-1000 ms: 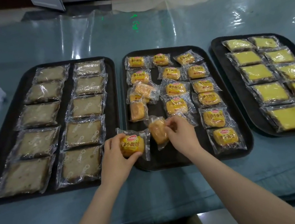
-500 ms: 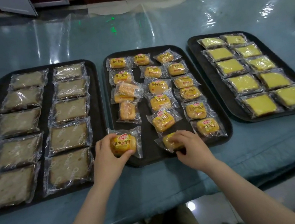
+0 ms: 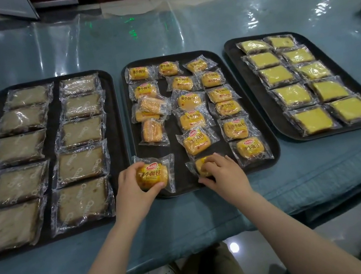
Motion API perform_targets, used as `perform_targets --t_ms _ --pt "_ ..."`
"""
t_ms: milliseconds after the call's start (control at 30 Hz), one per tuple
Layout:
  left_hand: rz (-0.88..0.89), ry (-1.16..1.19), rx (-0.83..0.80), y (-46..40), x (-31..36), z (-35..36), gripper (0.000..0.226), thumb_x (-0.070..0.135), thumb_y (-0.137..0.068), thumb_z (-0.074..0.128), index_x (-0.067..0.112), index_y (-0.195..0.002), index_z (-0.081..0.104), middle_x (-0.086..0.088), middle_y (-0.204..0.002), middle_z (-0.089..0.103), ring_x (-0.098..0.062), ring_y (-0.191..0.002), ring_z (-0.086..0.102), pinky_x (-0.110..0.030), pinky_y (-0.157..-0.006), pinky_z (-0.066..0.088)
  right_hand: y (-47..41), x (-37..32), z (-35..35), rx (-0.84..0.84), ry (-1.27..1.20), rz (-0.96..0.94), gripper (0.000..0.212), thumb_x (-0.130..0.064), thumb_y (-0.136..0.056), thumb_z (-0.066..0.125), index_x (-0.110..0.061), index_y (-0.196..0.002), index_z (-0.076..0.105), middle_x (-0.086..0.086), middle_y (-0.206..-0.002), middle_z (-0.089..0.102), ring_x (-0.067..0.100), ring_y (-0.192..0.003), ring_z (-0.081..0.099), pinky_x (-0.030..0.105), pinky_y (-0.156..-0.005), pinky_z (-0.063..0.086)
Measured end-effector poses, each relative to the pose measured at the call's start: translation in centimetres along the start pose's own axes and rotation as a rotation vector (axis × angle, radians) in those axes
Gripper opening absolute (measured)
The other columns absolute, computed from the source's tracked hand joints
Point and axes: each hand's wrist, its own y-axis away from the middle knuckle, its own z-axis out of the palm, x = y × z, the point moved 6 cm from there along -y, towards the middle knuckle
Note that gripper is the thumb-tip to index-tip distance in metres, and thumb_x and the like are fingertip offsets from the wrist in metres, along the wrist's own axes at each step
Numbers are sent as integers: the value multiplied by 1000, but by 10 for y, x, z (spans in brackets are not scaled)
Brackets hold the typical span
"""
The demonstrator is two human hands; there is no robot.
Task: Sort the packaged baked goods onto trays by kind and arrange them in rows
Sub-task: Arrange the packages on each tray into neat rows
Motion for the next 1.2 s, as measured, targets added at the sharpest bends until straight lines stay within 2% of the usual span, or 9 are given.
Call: perform_targets --t_ms 167,333,433,500,700,867,1033,1133,1200 --pt "-4 2 -3 3 0 -2 68 34 -67 83 31 -124 46 5 -121 41 -8 -98 45 -24 -79 37 -6 -1 2 34 10 124 20 -27 -82 73 -8 -81 67 5 -94 67 28 -91 64 50 -101 40" --pt "-6 20 11 3 -1 -7 68 33 -67 83 30 -125 46 2 -123 42 -9 -99 46 -24 -80 38 -8 9 -13 93 -155 251 23 -37 -88 65 -15 -93 68 -2 -98 63 21 -84 59 33 -66 47" --pt "-2 27 22 2 0 -8 68 33 -67 83 30 -124 47 2 -121 42 -9 -98 46 -24 -81 38 -11 14 -8 -108 -121 261 40 -50 -85 62 -21 -113 64 -7 -118 57 18 -105 50 32 -80 45" --pt "0 29 27 1 1 -8 68 34 -67 83 30 -124 47 3 -119 42 -9 -97 46 -24 -81 37 -10 14 -5 -250 -56 220 40 -41 -85 64 -25 -122 60 -8 -128 53 20 -113 44 33 -89 43" --pt "7 50 26 -4 8 -4 67 35 -65 84 32 -122 47 5 -117 41 -10 -95 48 -25 -81 38 -9 23 -23 -116 -139 362 8 -18 -89 58 -22 -95 61 -1 -94 65 22 -87 61 39 -72 52" --pt "8 57 16 -5 8 -1 68 35 -65 84 31 -122 47 6 -115 40 -10 -94 48 -25 -81 38 -9 22 -9 -254 -94 259 18 -21 -84 66 -20 -101 63 -1 -125 52 21 -118 46 31 -92 40" --pt "14 56 20 -6 10 -4 68 34 -66 84 31 -122 47 5 -115 40 -10 -95 48 -25 -82 38 -8 31 -12 -115 -203 451 12 -29 -87 64 -23 -90 54 -3 -98 56 15 -85 55 32 -70 47" --pt "8 61 26 -8 10 -5 67 34 -66 84 32 -121 47 5 -115 40 -11 -95 48 -27 -83 39 -2 42 -27 86 -253 635 27 -44 -88 59 -20 -82 50 -1 -94 53 9 -74 48 30 -64 39" --pt "0 58 23 -9 9 -5 67 34 -66 83 32 -122 47 5 -116 40 -11 -95 48 -28 -83 40 -1 45 -26 67 -319 709 39 -58 -89 50 -20 -80 50 1 -87 58 13 -71 54 33 -62 44"
